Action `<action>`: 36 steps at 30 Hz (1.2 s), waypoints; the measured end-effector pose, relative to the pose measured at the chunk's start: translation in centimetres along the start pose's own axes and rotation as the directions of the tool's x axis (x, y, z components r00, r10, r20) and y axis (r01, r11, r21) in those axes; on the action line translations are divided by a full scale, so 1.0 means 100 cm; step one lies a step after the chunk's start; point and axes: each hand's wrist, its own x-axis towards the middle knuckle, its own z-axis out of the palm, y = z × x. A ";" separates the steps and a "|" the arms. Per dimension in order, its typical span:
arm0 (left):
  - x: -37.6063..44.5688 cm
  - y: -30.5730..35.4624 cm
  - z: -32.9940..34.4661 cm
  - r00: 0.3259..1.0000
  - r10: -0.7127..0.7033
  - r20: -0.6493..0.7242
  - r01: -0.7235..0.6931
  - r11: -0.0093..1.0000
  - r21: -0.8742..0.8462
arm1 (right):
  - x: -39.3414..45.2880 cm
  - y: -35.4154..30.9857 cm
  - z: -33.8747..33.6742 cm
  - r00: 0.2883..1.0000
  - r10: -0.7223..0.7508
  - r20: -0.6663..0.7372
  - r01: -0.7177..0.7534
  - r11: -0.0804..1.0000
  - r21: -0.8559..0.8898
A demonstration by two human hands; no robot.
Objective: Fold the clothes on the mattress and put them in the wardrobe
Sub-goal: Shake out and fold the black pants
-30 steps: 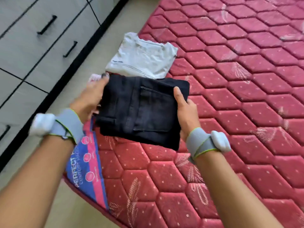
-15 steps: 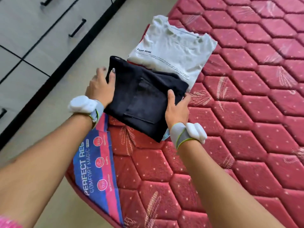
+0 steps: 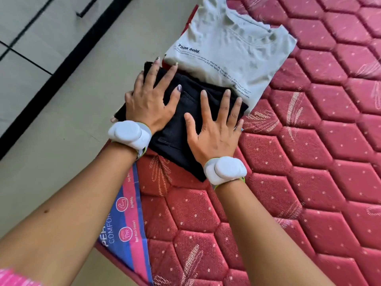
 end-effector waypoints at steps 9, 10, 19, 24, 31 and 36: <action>0.012 -0.008 0.004 0.999 -0.022 0.039 0.027 0.992 -0.123 | -0.002 -0.012 0.010 0.997 0.068 -0.021 -0.069 0.996 -0.048; 0.012 -0.008 0.005 0.999 -0.018 0.036 0.023 0.991 -0.129 | -0.001 -0.013 0.011 0.998 0.067 -0.022 -0.068 0.997 -0.044; 0.022 0.002 0.013 0.995 -0.098 0.004 0.098 0.995 0.005 | 0.016 -0.006 0.013 0.997 0.068 0.021 -0.069 0.997 0.045; 0.022 0.004 0.010 0.995 -0.098 0.009 0.097 0.994 0.058 | 0.011 -0.001 0.009 0.996 0.064 -0.055 -0.052 0.980 0.191; 0.001 0.024 -0.013 0.996 -0.042 -0.081 0.058 0.977 0.204 | -0.022 0.001 -0.021 0.777 0.591 0.219 -0.555 0.476 0.683; -0.041 0.046 -0.010 0.997 -0.083 0.004 0.083 0.995 0.062 | -0.024 0.012 -0.040 0.725 0.546 0.420 -0.657 0.364 0.660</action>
